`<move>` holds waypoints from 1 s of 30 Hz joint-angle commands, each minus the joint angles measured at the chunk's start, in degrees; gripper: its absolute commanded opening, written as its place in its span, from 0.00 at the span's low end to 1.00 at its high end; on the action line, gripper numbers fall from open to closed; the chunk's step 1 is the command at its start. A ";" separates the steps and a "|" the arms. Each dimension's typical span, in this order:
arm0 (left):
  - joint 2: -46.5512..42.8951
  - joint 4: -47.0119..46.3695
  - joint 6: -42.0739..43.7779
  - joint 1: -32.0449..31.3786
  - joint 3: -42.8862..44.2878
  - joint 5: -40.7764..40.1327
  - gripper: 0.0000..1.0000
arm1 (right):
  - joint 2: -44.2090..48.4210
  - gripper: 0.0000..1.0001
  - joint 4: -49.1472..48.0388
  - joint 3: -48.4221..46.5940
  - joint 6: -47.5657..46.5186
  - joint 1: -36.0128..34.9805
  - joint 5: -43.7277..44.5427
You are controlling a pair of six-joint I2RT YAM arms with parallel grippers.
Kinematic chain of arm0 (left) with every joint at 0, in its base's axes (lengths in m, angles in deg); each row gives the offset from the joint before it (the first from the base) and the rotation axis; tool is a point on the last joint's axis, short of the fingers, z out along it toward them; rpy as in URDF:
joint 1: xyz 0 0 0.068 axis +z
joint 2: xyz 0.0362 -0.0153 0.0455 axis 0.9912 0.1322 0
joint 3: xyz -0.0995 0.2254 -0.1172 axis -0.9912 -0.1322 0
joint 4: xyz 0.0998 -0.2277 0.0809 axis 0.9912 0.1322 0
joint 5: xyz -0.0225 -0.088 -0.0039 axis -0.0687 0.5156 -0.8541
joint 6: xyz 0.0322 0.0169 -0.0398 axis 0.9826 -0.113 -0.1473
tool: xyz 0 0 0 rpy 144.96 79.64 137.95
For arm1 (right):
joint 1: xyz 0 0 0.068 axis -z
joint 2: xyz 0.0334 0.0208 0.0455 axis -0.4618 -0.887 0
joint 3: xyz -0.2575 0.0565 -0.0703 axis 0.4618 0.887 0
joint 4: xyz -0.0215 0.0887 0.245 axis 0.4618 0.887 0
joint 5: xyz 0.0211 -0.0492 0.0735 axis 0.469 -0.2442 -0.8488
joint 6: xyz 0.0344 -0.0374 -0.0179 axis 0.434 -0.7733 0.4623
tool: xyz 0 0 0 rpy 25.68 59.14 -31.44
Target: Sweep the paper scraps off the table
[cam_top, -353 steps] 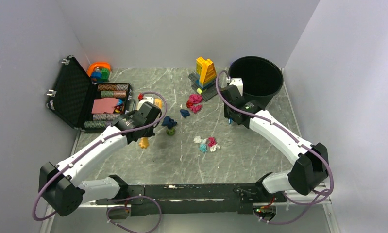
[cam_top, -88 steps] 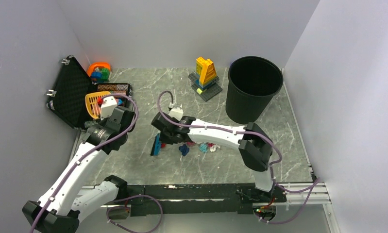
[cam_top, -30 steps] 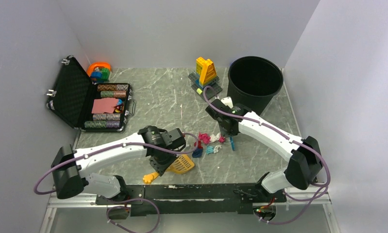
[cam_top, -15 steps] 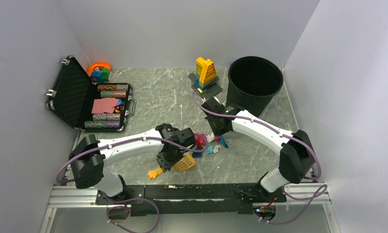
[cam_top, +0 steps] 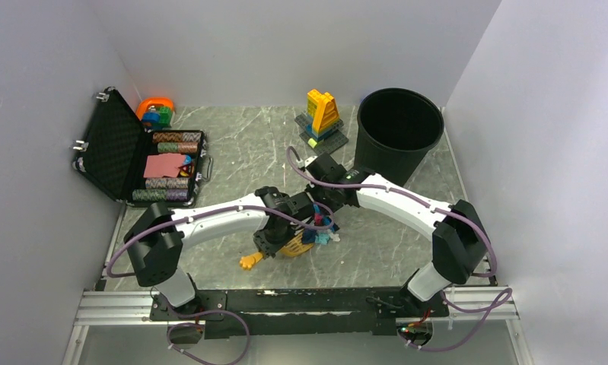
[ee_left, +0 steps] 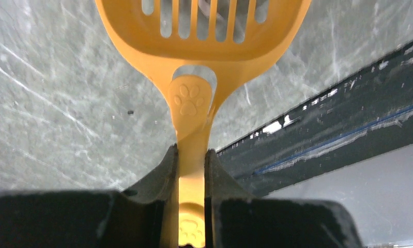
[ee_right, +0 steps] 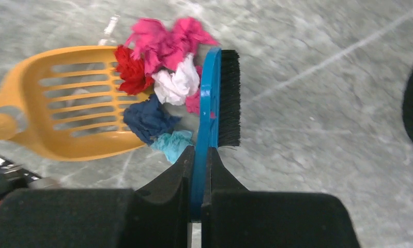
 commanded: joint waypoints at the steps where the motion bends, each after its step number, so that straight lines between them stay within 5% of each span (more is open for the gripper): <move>1: 1.25 -2.42 1.75 0.87 2.26 -2.16 0.00 | 0.42 0.00 -7.66 0.73 -0.97 -1.12 -14.34; 7: 1.33 -6.05 2.91 0.81 0.76 -1.92 0.00 | 4.48 0.00 -11.64 1.82 -1.17 -1.13 -23.09; 13: 1.30 -7.81 2.51 0.56 -0.84 -4.35 0.00 | 6.85 0.00 -7.88 0.89 -2.33 -1.07 -22.54; 30: -8.55 -17.34 -1.12 -2.30 -6.17 -11.32 0.00 | 13.29 0.00 3.32 -3.79 0.74 2.34 -6.31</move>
